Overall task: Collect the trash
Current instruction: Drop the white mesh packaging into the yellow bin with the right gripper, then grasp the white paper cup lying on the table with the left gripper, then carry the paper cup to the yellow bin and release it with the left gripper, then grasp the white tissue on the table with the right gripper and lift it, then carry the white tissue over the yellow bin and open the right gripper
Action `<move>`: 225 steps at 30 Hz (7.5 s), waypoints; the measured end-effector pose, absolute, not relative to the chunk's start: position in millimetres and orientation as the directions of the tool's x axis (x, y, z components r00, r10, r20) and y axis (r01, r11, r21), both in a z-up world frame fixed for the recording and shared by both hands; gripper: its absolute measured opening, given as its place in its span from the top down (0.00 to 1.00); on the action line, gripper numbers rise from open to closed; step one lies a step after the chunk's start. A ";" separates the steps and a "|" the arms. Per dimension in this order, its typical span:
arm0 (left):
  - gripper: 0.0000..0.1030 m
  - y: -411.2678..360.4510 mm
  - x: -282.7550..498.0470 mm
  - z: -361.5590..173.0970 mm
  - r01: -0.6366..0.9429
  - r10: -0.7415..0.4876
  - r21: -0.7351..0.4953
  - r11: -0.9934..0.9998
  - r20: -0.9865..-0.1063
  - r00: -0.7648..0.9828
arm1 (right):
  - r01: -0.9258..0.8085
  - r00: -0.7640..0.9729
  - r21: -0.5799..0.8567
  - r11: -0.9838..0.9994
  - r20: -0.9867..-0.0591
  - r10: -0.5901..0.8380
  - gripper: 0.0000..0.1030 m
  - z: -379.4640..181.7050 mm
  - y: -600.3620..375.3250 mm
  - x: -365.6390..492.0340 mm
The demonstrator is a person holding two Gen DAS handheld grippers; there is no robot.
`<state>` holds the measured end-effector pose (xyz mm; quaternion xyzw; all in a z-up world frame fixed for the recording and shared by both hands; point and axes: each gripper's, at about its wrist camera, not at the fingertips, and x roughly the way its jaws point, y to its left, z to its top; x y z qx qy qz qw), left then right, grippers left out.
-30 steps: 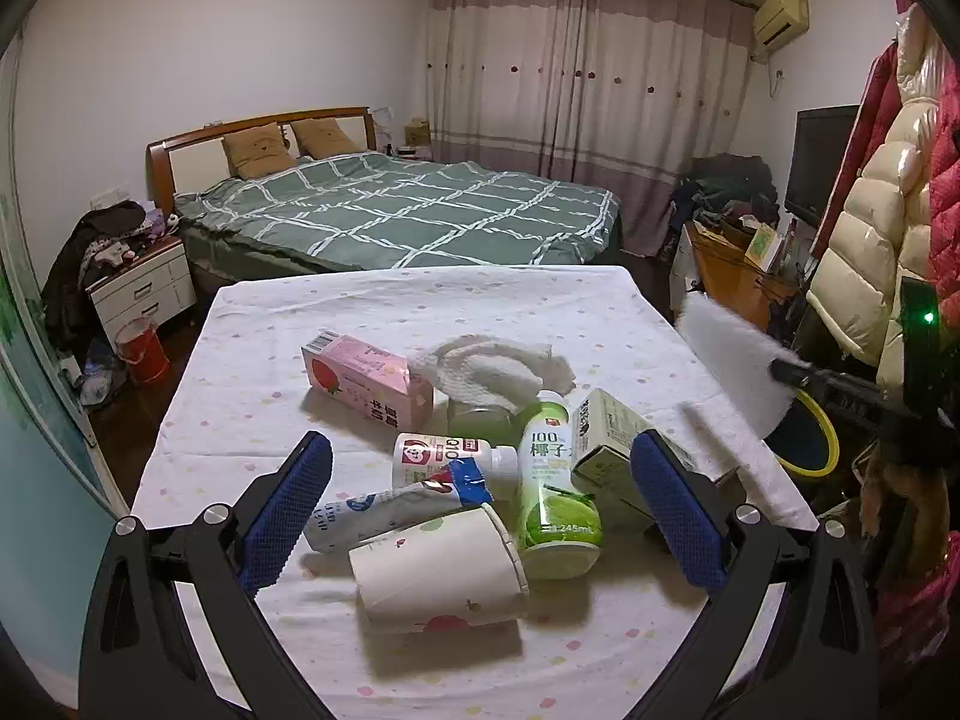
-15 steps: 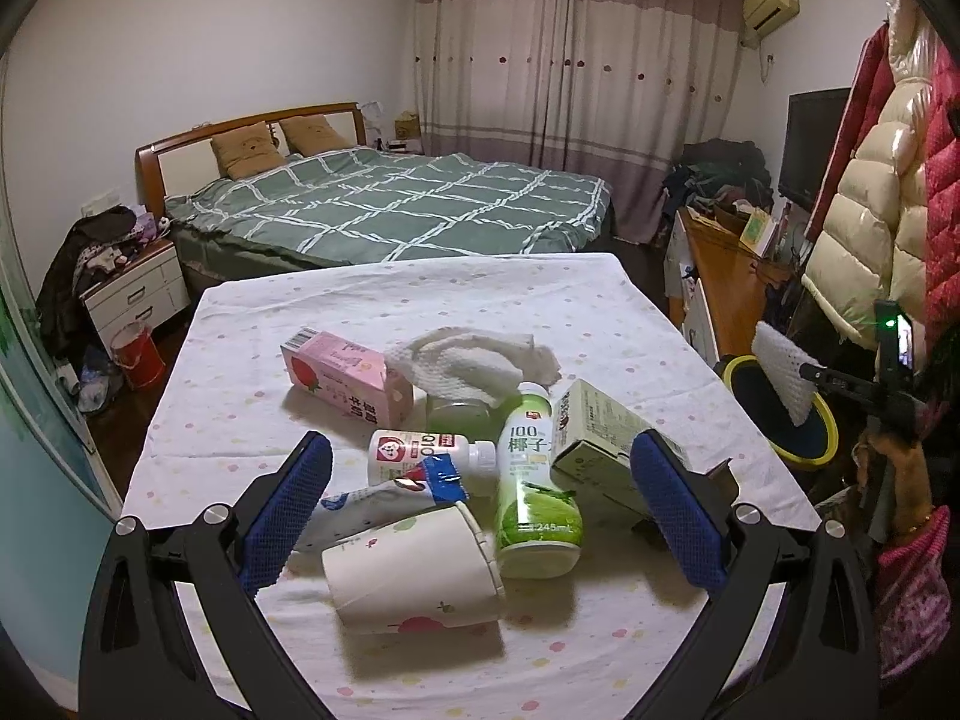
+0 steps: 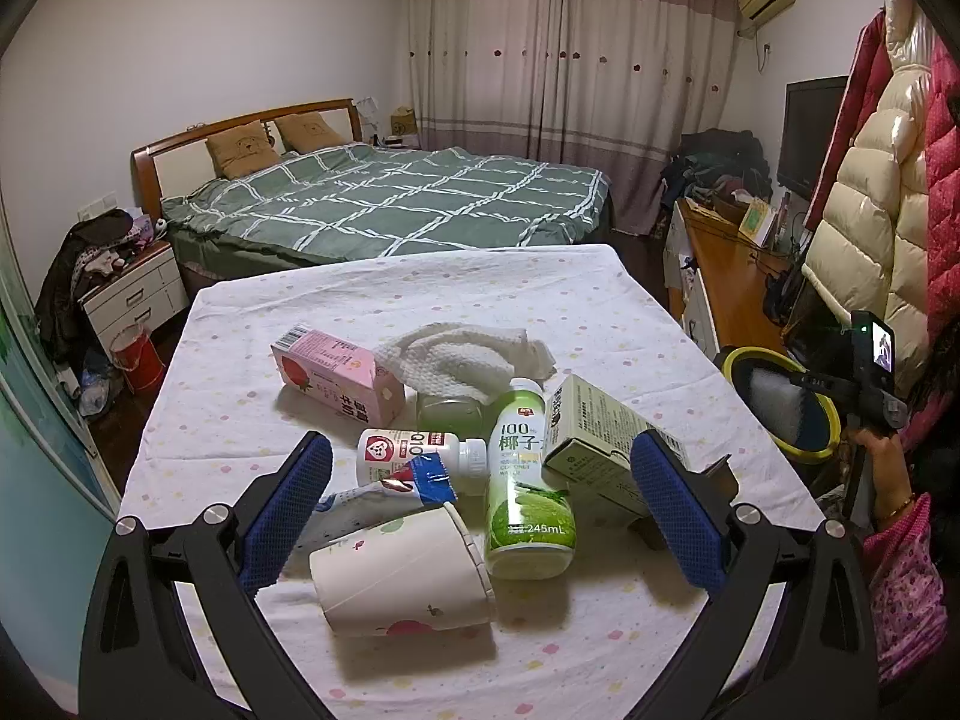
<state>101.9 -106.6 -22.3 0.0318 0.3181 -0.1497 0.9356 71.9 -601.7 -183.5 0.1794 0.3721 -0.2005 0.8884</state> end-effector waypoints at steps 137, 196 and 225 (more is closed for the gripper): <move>0.05 -162.5 111.5 22.3 0.423 -0.374 -0.052 0.904 -0.573 0.729 | 0.306 0.740 0.205 0.930 -0.666 -0.096 0.55 -152.0 -497.1 -31.6; 0.05 -24.2 105.9 -33.5 0.190 -0.203 -0.087 0.978 -0.603 0.771 | -0.246 0.686 0.232 0.941 -0.644 0.338 0.96 25.5 -349.6 198.2; 0.05 -139.5 93.8 -20.9 0.462 -0.395 -0.049 0.886 -0.602 0.694 | 0.304 0.699 0.232 0.924 -0.713 -0.051 0.96 -48.5 -617.5 101.4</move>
